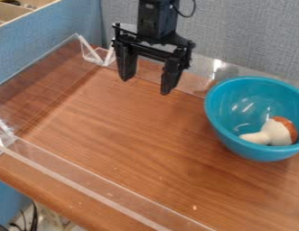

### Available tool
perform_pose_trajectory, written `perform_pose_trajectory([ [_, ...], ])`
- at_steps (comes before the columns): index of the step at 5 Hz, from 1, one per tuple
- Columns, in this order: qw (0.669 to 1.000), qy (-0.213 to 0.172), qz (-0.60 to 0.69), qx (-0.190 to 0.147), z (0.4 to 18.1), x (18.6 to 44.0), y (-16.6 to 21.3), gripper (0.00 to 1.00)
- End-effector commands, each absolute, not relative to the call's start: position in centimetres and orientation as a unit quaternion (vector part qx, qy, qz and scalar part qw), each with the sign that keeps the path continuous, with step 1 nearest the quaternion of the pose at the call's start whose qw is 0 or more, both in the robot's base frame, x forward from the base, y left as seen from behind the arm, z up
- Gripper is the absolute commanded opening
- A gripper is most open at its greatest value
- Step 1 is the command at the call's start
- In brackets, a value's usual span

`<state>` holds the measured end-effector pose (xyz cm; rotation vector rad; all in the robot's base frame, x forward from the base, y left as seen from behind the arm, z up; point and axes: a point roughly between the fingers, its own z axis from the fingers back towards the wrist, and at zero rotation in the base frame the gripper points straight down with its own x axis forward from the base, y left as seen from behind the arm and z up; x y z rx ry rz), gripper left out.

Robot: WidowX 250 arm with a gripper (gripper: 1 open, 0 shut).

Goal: Remove the mushroom from inside the blue bowl and put it on the table

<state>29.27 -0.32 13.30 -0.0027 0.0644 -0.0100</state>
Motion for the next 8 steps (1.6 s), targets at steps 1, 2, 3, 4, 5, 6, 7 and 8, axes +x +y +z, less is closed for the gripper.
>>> perform_pose_trajectory([
  [1, 0.997, 0.031, -0.077, -0.002, 13.2, 30.0, -2.1, 1.00],
  [2, 0.983, 0.028, -0.179, -0.005, 13.0, 31.0, -5.0, 1.00],
  [3, 0.953, 0.017, -0.301, -0.005, 12.8, 32.3, -10.0, 1.00],
  [4, 0.909, 0.008, -0.418, -0.003, 12.1, 33.5, -15.0, 1.00],
  [5, 0.900, 0.011, -0.437, 0.000, 11.4, 33.4, -16.7, 1.00],
  [6, 0.900, 0.017, -0.436, 0.001, 10.4, 33.5, -16.8, 1.00],
  [7, 0.901, 0.025, -0.433, 0.002, 9.6, 33.6, -16.7, 1.00],
  [8, 0.903, 0.030, -0.429, 0.007, 8.8, 34.0, -16.6, 1.00],
])
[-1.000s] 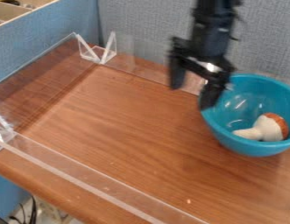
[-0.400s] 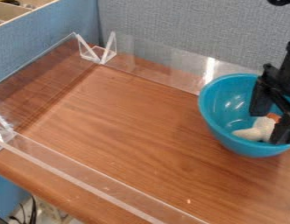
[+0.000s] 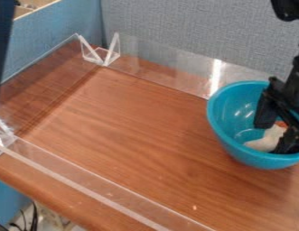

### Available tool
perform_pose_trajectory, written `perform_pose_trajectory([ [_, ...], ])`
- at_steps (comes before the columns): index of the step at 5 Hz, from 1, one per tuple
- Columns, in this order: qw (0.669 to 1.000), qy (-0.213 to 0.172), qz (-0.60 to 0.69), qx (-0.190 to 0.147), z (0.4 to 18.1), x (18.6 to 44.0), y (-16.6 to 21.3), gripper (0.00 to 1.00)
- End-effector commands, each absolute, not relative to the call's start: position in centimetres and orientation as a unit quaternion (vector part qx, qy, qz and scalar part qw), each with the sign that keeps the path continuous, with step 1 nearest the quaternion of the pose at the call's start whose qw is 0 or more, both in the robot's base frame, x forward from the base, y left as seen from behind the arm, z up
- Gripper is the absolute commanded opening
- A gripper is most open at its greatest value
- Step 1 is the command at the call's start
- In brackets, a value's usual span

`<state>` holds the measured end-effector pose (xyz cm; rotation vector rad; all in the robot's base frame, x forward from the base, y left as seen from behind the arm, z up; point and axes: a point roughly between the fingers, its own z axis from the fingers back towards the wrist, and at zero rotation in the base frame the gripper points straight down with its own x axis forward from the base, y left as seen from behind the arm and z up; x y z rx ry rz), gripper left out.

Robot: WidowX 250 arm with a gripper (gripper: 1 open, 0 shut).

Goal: Remove the mushroom from inside the blue bowl and put it on the table

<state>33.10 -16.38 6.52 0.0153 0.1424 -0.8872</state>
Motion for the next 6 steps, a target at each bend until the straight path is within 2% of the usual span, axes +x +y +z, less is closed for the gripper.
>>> perform_pose_trajectory([
  [1, 0.905, 0.035, -0.424, 0.010, 8.2, 34.3, -16.4, 1.00],
  [6, 0.913, 0.045, -0.405, 0.024, 6.3, 35.6, -15.4, 1.00],
])
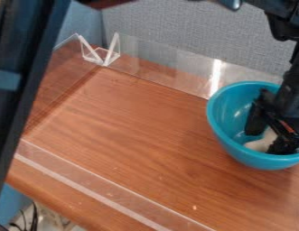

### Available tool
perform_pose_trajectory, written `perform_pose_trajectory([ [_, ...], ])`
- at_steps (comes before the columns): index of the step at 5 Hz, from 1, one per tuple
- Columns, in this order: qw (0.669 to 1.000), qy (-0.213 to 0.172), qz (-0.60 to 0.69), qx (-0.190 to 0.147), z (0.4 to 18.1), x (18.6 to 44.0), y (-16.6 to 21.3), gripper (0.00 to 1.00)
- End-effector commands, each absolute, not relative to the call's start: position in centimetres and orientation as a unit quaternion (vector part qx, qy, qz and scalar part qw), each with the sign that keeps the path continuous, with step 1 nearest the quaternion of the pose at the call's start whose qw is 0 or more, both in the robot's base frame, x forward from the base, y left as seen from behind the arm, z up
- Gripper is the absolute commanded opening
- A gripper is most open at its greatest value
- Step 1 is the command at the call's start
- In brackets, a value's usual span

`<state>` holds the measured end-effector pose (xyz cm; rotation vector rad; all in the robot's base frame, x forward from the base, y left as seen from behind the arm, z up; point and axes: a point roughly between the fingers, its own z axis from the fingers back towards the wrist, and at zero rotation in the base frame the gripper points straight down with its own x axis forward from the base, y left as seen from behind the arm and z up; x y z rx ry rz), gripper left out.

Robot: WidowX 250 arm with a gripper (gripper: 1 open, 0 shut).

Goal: Remove the mushroom from inside the blue bowl and put it on the table

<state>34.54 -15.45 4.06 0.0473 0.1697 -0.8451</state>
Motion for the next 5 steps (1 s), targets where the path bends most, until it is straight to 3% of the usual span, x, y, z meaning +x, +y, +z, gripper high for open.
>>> perform_pose_trajectory([
  [1, 0.914, 0.045, -0.402, 0.025, 6.1, 35.9, -15.3, 1.00],
  [2, 0.915, 0.044, -0.400, 0.025, 6.0, 36.1, -15.3, 0.00],
  [3, 0.916, 0.041, -0.399, 0.026, 6.2, 36.2, -15.2, 0.00],
  [5, 0.917, 0.018, -0.397, 0.027, 8.6, 36.1, -15.0, 0.00],
])
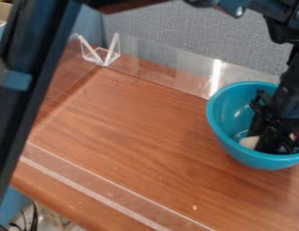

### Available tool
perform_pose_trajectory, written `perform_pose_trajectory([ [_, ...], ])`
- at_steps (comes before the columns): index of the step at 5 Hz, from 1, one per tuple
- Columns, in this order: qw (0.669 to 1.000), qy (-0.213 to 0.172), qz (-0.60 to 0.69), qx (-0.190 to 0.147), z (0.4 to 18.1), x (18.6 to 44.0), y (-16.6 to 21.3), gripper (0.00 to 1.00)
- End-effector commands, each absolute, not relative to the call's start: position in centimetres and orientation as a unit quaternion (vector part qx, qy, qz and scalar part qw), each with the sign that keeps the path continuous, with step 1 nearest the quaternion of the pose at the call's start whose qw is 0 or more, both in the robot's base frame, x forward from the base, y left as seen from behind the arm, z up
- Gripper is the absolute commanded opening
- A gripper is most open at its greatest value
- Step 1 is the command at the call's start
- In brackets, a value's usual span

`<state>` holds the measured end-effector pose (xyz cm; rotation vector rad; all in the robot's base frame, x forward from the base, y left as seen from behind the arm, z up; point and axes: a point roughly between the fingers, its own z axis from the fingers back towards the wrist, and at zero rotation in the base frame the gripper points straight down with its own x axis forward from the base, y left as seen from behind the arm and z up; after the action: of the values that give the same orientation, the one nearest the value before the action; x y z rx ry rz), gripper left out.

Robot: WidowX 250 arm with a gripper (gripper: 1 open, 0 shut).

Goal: Remove the mushroom from inside the blue bowl and put it on the table

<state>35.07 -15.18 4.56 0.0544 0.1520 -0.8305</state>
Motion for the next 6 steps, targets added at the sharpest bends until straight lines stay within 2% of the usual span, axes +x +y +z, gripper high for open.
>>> perform_pose_trajectory([
  [1, 0.918, 0.006, -0.396, 0.028, 9.8, 36.0, -14.8, 0.00],
  [4, 0.919, -0.002, -0.393, 0.028, 11.9, 35.2, -13.1, 0.00],
  [5, 0.921, -0.012, -0.387, 0.028, 13.5, 34.7, -12.0, 0.00],
  [6, 0.932, -0.008, -0.360, 0.038, 14.9, 33.2, -8.6, 0.00],
])
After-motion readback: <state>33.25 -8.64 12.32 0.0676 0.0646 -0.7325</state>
